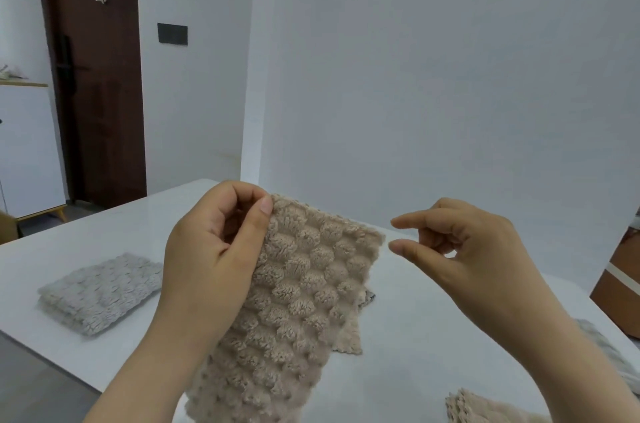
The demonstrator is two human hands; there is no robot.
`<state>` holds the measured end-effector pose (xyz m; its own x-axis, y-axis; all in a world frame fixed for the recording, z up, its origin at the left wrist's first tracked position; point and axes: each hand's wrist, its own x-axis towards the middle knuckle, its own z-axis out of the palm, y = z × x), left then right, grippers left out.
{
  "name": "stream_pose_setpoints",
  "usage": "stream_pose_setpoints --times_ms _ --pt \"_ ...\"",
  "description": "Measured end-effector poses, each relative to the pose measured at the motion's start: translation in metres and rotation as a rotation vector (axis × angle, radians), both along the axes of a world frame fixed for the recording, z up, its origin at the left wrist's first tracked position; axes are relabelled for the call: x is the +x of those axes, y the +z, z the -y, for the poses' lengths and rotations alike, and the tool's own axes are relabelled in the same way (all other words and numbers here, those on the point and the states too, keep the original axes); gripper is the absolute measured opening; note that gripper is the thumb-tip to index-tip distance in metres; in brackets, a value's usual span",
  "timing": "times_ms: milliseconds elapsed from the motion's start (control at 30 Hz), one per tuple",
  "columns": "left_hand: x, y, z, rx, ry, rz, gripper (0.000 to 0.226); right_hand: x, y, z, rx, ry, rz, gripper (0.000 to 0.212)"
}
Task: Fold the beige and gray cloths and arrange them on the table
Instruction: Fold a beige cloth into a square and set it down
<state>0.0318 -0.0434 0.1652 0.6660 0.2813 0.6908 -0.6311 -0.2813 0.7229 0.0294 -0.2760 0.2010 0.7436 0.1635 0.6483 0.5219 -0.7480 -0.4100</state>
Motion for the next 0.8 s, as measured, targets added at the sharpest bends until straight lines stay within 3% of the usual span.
stream_pose_setpoints --times_ms 300,500,700,800 --pt "-0.003 0.008 -0.001 0.145 -0.009 -0.024 0.014 -0.004 0.002 -0.024 -0.072 0.078 -0.032 0.022" --pt "-0.003 0.012 -0.002 0.214 -0.103 -0.016 0.014 -0.001 0.011 -0.046 -0.143 0.181 -0.044 0.044" --pt "-0.003 0.012 0.001 0.222 -0.16 -0.013 0.013 0.006 0.015 -0.057 0.005 0.288 -0.092 0.013" --pt "-0.002 0.011 0.002 0.22 -0.174 -0.016 0.012 0.006 0.016 -0.058 0.055 0.321 -0.121 0.014"
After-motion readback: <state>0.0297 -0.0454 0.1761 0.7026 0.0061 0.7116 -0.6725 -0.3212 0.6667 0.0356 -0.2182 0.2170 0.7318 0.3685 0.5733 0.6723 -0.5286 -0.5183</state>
